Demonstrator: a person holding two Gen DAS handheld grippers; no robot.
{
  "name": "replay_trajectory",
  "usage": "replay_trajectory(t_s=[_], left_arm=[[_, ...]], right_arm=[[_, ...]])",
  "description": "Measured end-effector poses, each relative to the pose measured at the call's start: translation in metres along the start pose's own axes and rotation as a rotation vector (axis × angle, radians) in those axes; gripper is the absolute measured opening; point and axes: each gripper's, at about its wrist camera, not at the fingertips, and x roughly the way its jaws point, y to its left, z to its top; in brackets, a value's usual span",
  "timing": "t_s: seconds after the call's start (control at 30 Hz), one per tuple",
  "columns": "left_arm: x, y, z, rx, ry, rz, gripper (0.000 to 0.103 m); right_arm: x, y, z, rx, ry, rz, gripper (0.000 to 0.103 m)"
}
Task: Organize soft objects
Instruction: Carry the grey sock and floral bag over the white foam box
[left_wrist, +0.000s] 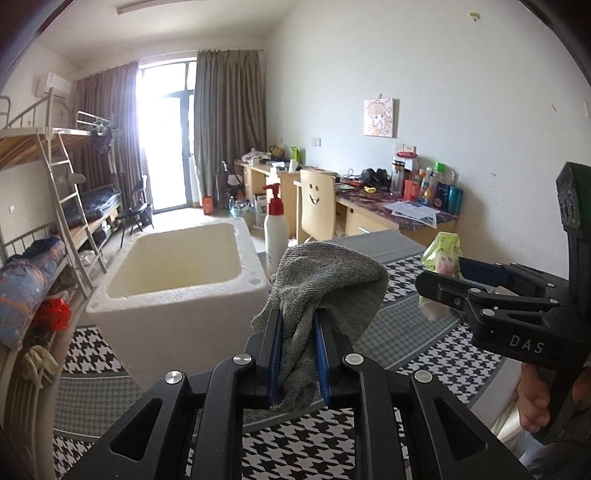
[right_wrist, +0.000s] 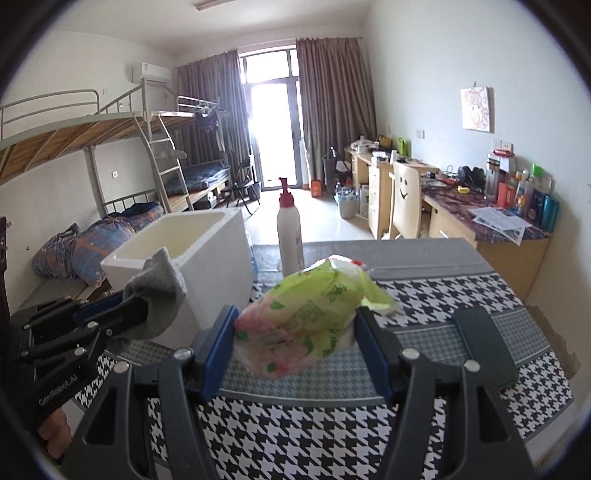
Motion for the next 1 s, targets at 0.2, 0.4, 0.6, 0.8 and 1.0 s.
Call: replay_trajectory(t_s=[0.2,0.4,0.6,0.8,1.0], left_arm=[[-0.002,0.007,0.013,-0.008,-0.033,0.017,0.018],[-0.002,0.015,0.023,-0.011,-0.057,0.031,0.018],[0.003,0.022,0.03,-0.023,-0.073,0.04,0.018],[0.008,0.029,0.036,-0.035,-0.079,0.053,0.018],[0.014,0.041,0.043,-0.054,-0.079,0.088,0.018]], right_arm=[[0.004,0.004,0.009,-0.007,-0.016,0.016,0.068],[0.009,0.008,0.018,-0.012,-0.029,0.029,0.068],[0.014,0.01,0.026,-0.004,-0.037,0.042,0.068],[0.018,0.016,0.035,-0.009,-0.049,0.06,0.068],[0.023,0.023,0.044,-0.019,-0.058,0.079,0.068]])
